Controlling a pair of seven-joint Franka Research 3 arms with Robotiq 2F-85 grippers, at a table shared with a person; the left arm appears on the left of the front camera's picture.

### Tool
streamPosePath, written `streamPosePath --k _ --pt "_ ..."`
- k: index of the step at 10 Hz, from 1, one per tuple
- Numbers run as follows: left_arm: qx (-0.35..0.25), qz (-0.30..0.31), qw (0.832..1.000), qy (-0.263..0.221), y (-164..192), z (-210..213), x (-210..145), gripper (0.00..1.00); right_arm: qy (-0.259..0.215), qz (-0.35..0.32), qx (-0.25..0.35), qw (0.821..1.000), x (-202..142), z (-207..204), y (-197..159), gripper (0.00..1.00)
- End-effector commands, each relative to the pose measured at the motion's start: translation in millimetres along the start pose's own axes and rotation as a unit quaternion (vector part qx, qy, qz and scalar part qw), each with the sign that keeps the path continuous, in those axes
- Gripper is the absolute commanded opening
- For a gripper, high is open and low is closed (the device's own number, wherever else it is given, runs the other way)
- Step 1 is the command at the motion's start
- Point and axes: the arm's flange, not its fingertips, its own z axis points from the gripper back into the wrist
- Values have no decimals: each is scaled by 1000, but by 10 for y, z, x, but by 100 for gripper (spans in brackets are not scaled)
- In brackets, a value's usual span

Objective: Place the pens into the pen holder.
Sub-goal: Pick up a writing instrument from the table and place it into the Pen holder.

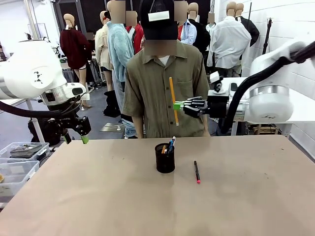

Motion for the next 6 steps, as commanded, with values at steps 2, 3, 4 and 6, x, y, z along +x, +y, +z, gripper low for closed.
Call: streamPosePath --k 2,3,4,6 --pt "7 4 1000 2 0 21 -4 74 -17 10 -2 1000 90 134 68 0" --pt "7 4 1000 2 0 21 -4 74 1 -1 0 1000 -20 -11 -11 0" --pt "7 4 1000 2 0 21 -4 74 6 28 -18 999 -108 -51 42 0" --pt "7 4 1000 2 0 21 -4 74 14 31 16 999 -257 -265 -168 0"
